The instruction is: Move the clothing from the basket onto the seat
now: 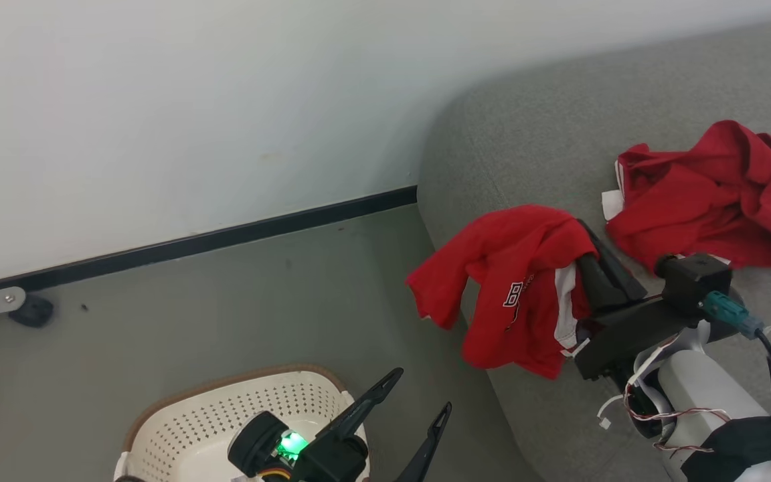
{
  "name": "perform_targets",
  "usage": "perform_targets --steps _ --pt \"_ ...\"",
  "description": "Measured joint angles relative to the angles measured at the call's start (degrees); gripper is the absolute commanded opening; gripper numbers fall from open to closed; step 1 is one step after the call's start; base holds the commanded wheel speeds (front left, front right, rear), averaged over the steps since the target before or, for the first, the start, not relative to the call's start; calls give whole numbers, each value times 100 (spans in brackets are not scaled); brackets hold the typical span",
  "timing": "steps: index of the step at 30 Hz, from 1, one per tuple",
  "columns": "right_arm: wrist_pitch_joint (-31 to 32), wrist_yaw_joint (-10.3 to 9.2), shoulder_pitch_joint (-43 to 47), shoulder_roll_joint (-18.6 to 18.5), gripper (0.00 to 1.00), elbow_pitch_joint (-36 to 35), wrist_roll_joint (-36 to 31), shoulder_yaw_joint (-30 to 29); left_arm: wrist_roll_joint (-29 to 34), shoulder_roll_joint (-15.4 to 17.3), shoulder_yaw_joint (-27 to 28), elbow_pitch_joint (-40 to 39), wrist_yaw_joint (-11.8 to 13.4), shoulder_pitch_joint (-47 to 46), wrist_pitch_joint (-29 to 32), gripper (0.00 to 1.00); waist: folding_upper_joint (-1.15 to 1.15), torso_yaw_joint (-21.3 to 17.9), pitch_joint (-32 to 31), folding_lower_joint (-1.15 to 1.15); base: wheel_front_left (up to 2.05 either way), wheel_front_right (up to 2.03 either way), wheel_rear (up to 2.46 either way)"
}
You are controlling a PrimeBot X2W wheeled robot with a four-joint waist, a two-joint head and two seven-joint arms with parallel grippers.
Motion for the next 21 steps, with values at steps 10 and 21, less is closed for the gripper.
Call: perform_targets --steps 10,21 --pt "-23 -2 -516 -244 0 -88 0 -359 45 10 -25 -118 -1 -75 79 100 0 -377 341 0 0 0 0" --pt "-25 -86 -1820 -706 0 65 52 -1072 105 5 -145 -137 -37 -502 192 100 1 -568 860 0 0 0 0"
